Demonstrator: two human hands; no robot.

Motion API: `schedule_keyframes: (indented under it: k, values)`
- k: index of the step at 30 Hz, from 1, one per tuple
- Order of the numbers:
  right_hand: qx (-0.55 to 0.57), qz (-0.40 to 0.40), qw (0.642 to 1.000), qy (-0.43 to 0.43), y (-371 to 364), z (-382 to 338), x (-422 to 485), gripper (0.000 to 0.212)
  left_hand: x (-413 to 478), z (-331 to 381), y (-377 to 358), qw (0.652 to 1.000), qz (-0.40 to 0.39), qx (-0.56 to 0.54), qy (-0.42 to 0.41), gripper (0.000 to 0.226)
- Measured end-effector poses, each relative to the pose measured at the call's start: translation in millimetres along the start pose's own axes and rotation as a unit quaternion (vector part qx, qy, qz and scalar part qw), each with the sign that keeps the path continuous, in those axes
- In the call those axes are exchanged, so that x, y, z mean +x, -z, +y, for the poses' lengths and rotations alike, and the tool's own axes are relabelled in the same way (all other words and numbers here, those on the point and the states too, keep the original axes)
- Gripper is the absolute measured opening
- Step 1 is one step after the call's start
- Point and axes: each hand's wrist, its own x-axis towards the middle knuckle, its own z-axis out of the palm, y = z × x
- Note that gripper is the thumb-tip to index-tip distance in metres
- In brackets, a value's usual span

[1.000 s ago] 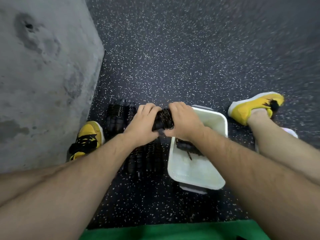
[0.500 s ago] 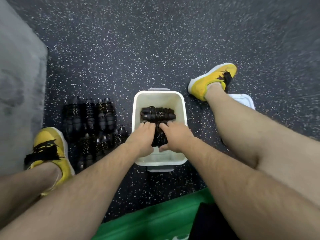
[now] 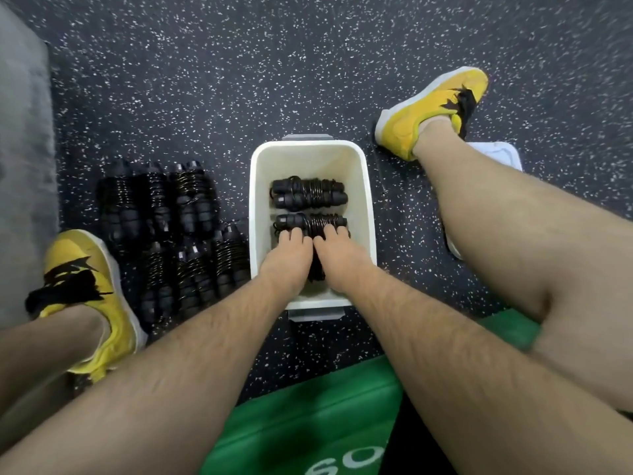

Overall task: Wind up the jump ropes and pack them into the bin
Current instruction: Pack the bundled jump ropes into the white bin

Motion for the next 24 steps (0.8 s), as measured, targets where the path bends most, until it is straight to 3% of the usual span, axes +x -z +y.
schedule_keyframes:
  k: [12,16,20,24]
  values:
    - [0.029,-0.003,1.0,-0.002,9.0,0.9,-3.7,0.042,-5.8,-5.0,11.2,1.0,0.007,0.002,0.003,0.035]
    - [0.03,-0.031,0.999,-0.01,14.4,1.0,-8.9,0.053,-11.0,-7.6,20.2,1.0,0.012,0.011,-0.013,0.039]
    - [0.033,-0.059,0.998,-0.016,11.4,-3.9,-7.4,0.065,-5.2,-9.3,12.9,0.999,-0.018,0.034,-0.005,0.064]
    - [0.01,-0.037,0.999,-0.033,4.5,-2.8,-4.5,0.061,0.1,-6.8,8.1,1.0,-0.006,0.028,0.005,0.056]
